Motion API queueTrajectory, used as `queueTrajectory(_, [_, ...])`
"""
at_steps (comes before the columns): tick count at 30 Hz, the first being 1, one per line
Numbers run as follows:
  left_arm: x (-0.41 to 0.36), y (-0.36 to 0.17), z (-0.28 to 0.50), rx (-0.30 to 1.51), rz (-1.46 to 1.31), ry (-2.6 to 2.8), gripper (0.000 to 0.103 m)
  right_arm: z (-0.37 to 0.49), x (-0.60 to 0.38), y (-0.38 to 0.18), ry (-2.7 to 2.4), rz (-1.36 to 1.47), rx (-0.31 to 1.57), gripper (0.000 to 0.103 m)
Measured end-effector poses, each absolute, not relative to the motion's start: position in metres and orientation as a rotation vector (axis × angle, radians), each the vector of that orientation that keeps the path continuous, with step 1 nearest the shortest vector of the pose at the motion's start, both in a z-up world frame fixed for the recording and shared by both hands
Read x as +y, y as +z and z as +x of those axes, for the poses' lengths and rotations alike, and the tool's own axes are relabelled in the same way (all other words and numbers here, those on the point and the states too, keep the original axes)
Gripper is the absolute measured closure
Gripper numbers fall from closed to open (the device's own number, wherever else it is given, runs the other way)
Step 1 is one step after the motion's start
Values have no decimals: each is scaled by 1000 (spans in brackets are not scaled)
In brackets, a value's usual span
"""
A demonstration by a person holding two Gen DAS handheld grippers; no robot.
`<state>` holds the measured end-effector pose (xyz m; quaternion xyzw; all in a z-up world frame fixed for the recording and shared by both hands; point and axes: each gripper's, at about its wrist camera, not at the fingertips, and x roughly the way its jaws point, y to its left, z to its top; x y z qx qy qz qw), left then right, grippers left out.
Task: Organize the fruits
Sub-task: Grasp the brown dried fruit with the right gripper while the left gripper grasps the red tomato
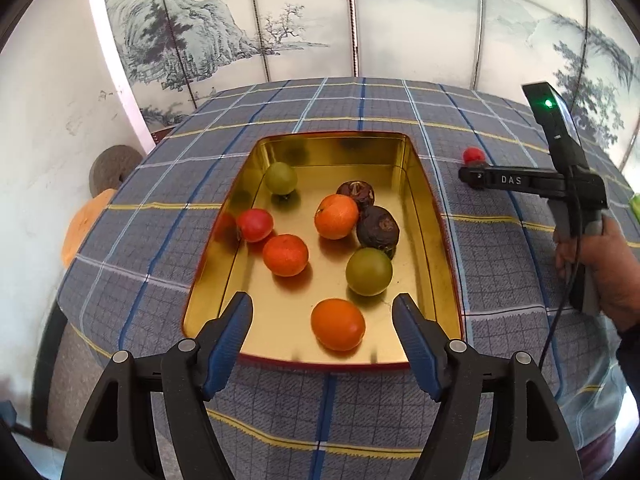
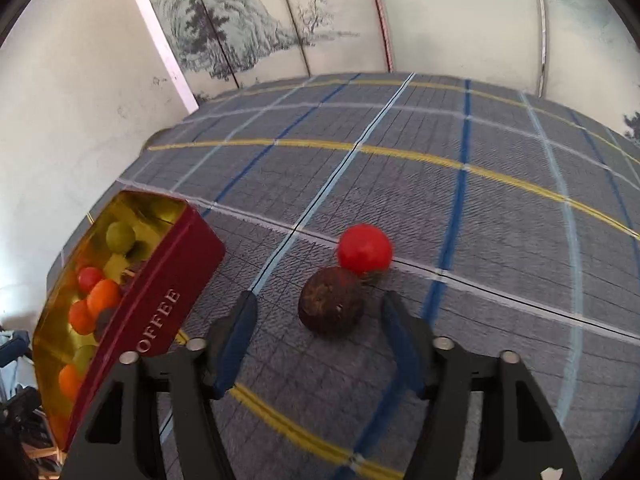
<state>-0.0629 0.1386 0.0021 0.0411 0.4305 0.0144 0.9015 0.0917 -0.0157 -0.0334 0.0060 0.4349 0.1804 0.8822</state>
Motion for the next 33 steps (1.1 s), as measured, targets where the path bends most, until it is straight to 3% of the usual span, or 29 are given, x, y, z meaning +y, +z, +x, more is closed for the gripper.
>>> queueTrajectory(1, [136,3,-60,892,92,29,30,93,-16,-33,380,8,912,73])
queueTrajectory(9, [98,27,-38,884,118,-95,30,44,-112,-16,329,87,845,73])
queueTrajectory(16, [31,32,33,894,89,-318,30,20,-225,-24,128,208,843,72])
queueTrajectory(30, [-29,-27,157,1049,118,-293,35,16,-239,-28,221,294,847,72])
queueTrajectory(31, [-31,-33,163,1074,136,-277,42,16,-239,-28,226,297,846,72])
queueTrajectory(32, [-33,-38,165,1094,136,-271,58,17,-239,-27,227,300,846,72])
queueTrajectory(33, [-34,-44,168,1128,125,-275,63,17,-239,-28,228,303,846,71])
